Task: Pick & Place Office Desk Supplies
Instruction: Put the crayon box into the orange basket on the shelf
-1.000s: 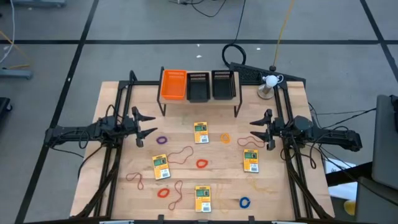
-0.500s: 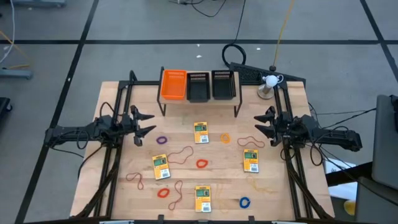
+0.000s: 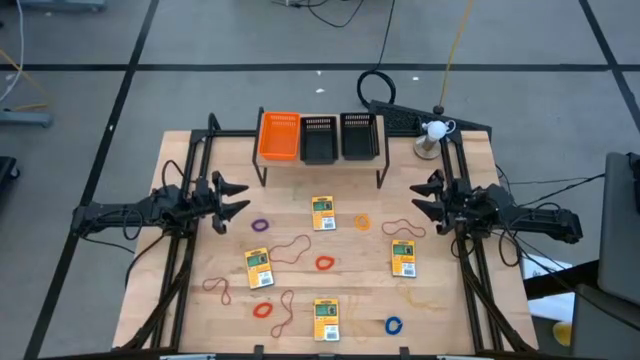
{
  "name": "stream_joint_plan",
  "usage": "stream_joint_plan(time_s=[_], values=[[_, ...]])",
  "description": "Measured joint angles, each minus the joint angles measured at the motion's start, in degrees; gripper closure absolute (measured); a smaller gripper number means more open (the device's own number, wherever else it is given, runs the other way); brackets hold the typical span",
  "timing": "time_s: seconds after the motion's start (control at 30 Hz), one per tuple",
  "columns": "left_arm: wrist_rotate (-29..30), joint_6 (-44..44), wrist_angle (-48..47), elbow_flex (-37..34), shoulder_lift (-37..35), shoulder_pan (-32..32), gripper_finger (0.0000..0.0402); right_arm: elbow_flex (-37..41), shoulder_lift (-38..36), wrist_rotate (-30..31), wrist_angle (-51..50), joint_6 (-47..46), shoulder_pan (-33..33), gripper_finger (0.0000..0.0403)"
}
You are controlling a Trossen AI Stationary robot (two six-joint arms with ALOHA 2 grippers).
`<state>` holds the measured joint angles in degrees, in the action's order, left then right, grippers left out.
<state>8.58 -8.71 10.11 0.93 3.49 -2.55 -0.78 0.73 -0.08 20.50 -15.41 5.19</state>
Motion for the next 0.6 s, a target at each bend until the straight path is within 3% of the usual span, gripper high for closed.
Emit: stream_joint_plan(time_s=[0.2,0.47,0.6], values=[[4.89,2.83,0.65,0.0,0.01,-0.02,0.0176,0.0,0.02,0.02,2.08,5.45,0.0,0.0211],[-1.99,2.4,0.36,0.0,2.49,0.02,0.0177,0.0,0.14,0.55,2.59,9.69,0.0,0.0211],[-5.77,2.52,0.48,0.0,5.1,0.04,0.021,0.0,0.82,4.93,1.72,9.97,0.0,0.0211]])
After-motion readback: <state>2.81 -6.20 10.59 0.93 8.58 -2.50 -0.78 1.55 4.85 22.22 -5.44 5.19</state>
